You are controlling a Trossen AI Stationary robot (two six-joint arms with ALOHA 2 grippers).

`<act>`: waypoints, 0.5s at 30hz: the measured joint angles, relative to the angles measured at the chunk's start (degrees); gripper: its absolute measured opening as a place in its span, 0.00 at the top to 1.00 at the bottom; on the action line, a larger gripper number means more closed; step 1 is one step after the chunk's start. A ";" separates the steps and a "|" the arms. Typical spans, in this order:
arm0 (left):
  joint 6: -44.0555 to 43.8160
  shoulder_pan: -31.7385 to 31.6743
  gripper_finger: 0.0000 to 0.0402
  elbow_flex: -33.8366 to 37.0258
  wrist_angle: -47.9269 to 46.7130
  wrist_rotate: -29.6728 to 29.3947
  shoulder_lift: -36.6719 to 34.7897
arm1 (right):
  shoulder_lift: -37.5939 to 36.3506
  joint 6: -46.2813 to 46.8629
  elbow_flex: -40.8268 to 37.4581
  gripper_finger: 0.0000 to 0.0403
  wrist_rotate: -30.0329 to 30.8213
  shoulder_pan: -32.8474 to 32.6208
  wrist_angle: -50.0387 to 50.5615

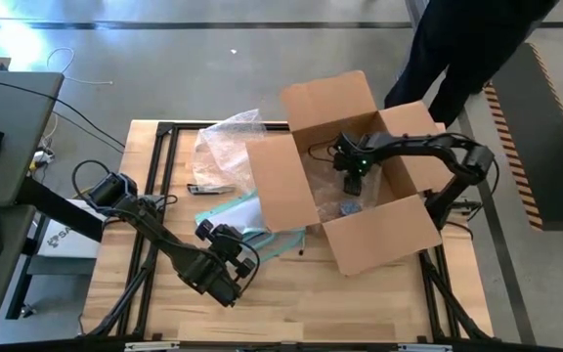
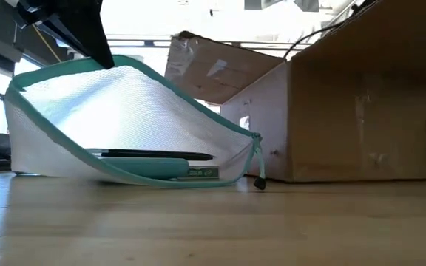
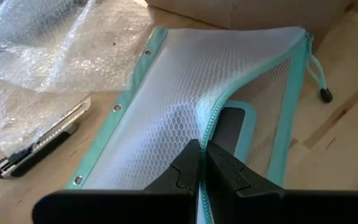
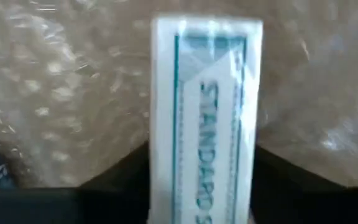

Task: Unpack boxes
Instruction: Put the blue game card into the white zip bag

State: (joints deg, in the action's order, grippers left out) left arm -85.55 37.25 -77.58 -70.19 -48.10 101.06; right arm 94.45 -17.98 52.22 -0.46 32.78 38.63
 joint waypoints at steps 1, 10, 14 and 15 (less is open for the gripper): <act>-0.21 0.07 1.00 0.00 0.06 0.05 0.00 | -0.70 0.76 0.70 0.67 0.23 -0.35 1.23; -2.70 0.07 1.00 0.00 0.91 2.38 -0.01 | -9.29 8.36 11.36 0.88 5.25 -5.40 16.05; -4.21 0.15 1.00 0.00 1.11 5.01 -0.02 | -13.72 12.89 14.21 0.85 7.96 -9.16 18.65; -4.26 0.29 1.00 0.00 1.17 5.54 -0.02 | -14.72 13.51 14.21 0.82 7.84 -9.86 17.96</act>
State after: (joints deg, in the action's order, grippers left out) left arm -89.81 37.55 -77.58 -69.02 -42.55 101.03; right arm 79.73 -4.46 66.42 7.39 22.93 56.59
